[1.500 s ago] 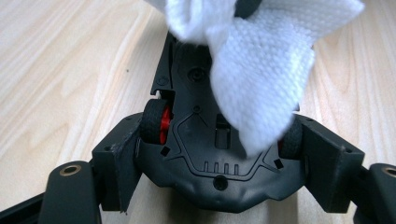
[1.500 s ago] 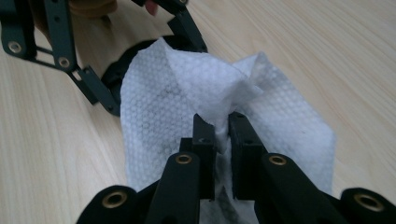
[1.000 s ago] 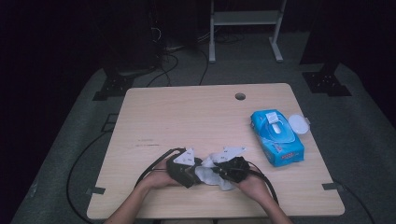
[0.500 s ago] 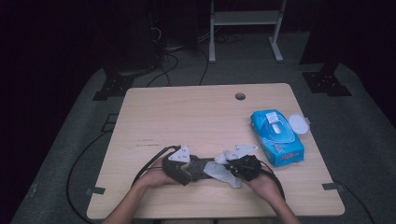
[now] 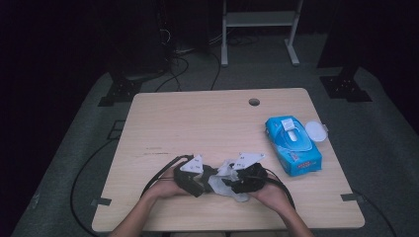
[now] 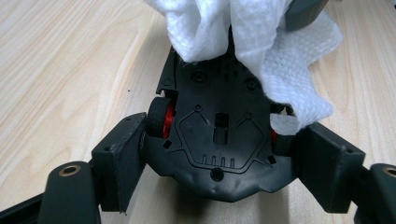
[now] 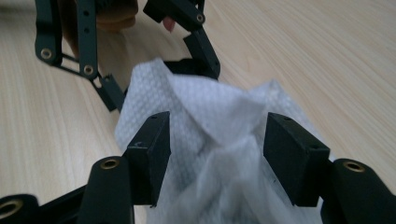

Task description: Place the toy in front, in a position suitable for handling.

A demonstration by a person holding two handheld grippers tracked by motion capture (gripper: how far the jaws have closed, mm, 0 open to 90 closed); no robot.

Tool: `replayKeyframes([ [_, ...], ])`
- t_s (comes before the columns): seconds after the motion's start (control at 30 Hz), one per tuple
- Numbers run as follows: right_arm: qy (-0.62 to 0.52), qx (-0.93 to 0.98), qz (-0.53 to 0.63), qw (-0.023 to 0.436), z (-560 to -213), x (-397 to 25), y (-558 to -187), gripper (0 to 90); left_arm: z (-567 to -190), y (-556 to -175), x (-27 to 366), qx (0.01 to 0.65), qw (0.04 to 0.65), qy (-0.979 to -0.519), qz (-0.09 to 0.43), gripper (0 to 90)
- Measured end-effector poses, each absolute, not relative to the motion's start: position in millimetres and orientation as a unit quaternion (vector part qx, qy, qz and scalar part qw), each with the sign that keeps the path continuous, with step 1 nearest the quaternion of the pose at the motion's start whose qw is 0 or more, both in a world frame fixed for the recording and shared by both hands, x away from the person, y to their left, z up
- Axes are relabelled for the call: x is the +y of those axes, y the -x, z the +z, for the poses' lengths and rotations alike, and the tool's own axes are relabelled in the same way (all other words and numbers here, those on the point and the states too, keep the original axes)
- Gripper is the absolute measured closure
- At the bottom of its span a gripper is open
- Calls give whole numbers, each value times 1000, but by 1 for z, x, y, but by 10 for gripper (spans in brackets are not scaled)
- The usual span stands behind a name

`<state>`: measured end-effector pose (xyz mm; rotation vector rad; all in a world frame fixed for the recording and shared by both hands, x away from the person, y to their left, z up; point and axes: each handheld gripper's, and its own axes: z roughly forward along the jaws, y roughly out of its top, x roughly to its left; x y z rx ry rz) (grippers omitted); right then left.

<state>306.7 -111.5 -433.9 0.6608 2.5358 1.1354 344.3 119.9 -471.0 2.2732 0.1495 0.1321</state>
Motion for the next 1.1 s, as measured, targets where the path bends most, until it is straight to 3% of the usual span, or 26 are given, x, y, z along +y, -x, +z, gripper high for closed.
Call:
replayKeyframes([
  [0.03, -227, 880, 391, 146, -435, -108, -308, 432, -471, -344, 119, 57, 418, -905, 50, 236],
  [0.17, -226, 884, 382, 146, -445, -97, -312, 731, -471, -344, 119, 57, 418, -905, 48, 236],
  [0.27, -234, 883, 371, 168, -444, -103, -311, 799, -470, -347, 122, 70, 421, -903, 43, 234],
  [0.5, -266, 876, 363, 175, -444, -125, -311, 826, -470, -346, 122, 67, 420, -904, 52, 234],
  [0.7, -218, 883, 391, 144, -447, -92, -301, 828, -470, -345, 118, 53, 410, -909, 59, 236],
  [0.77, -198, 888, 384, 156, -448, -86, -298, 829, -470, -345, 120, 57, 414, -907, 55, 237],
  [1.1, -247, 880, 366, 176, -445, -130, -299, 833, -470, -344, 119, 54, 414, -907, 57, 237],
])
